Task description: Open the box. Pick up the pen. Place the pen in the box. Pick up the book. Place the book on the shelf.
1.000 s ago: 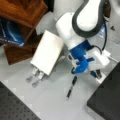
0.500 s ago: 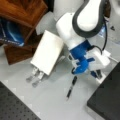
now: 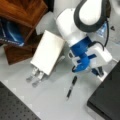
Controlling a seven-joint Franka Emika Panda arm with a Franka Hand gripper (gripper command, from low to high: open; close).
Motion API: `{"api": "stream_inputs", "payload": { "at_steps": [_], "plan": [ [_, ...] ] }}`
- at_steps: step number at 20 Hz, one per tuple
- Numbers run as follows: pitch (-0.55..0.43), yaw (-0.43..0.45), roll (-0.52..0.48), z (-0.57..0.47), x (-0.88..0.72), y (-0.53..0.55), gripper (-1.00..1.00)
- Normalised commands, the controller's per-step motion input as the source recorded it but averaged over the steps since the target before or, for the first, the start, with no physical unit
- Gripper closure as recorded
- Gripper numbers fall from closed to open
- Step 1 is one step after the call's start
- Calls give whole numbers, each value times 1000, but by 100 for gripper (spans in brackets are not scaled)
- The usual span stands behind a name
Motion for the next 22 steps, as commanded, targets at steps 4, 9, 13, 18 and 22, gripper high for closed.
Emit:
{"api": "stream_inputs", "payload": {
  "at_steps": [4,9,13,18,22],
  "plan": [
    [65,247,-326,496,74,581,100],
    [48,206,-397,534,184,816,100],
    [-51,126,-424,524,220,955,100],
    [-82,122,-428,577,142,935,100],
    [-48,70,-378,525,69,778,100]
  ]
}}
